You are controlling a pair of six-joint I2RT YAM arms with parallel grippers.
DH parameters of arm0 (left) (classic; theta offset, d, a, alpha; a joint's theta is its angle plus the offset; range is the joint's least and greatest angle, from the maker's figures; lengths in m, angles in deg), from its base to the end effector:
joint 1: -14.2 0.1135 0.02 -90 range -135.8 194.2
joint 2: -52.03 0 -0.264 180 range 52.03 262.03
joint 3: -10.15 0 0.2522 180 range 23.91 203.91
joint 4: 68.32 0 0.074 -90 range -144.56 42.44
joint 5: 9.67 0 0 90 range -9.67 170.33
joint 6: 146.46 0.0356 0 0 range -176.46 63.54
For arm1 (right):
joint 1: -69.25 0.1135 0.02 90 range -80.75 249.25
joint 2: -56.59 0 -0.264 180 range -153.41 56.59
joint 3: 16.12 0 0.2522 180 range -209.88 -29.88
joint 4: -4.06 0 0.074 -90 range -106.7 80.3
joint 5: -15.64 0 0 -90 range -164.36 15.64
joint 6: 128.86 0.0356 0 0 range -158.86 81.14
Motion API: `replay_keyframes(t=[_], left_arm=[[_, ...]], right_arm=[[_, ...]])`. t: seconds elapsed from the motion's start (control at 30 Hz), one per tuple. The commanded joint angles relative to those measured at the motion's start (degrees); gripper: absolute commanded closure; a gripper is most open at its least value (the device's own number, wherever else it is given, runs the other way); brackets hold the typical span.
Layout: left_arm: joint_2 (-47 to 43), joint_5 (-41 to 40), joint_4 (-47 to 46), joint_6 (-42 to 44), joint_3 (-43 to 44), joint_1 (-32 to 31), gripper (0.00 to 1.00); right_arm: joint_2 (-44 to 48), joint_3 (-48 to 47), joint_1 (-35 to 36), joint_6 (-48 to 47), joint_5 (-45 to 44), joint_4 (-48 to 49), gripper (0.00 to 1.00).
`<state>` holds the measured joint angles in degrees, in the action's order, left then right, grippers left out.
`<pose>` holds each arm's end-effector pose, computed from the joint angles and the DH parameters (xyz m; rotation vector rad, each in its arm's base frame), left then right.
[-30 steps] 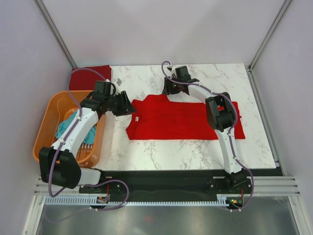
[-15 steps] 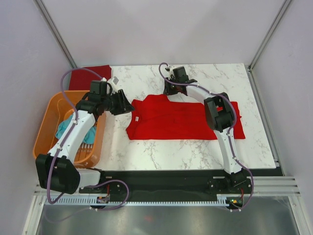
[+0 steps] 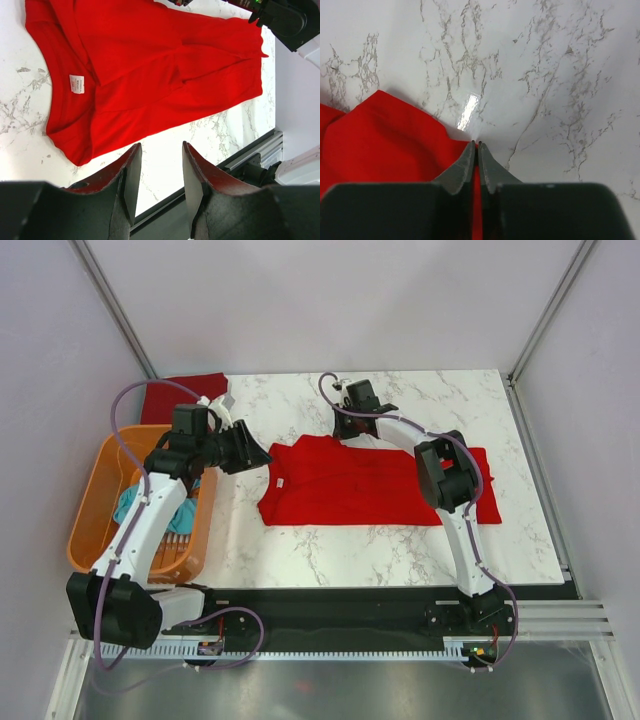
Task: Fold and stack the t-shirts
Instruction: Fold the tshirt
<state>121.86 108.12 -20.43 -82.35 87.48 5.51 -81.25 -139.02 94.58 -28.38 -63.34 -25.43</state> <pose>0.2539 -0.0556 0.3259 -0.0843 2.3250 -0.8635 0.4826 0.2360 0.1494 -0.4047 2.3565 0.5278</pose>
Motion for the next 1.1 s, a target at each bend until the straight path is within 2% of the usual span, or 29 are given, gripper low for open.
replay_keyframes(t=[0.0,0.03,0.2,0.4,0.7,0.9,1.07], left_arm=[[-0.8,2.5,-1.2,-2.3,0.4,1.0,0.54],[-0.7,2.5,-1.2,-2.5,0.6,1.0,0.54],[1.1,1.5,-1.2,-3.3,1.2,1.4,0.54],[0.8,-0.9,-1.2,-2.9,1.2,1.5,0.54],[1.3,1.4,-0.8,-1.5,-3.5,1.4,0.53],[-0.1,0.4,-0.8,-1.8,-7.0,1.3,0.53],[2.9,-4.0,-1.2,-1.7,-8.5,-0.1,0.52]], right_arm=[[1.2,-1.4,0.5,0.1,0.4,-4.4,0.96],[1.3,-2.2,0.5,0.1,0.7,-4.7,1.0],[6.4,-2.5,1.0,-1.3,3.4,-4.9,1.0],[15.9,7.7,2.8,-3.6,4.9,-2.1,1.0],[28.3,29.7,6.0,-0.9,8.5,4.8,1.0],[33.4,38.5,9.7,-1.5,8.6,6.0,1.0],[35.9,41.2,11.2,-1.6,6.9,7.6,1.0]])
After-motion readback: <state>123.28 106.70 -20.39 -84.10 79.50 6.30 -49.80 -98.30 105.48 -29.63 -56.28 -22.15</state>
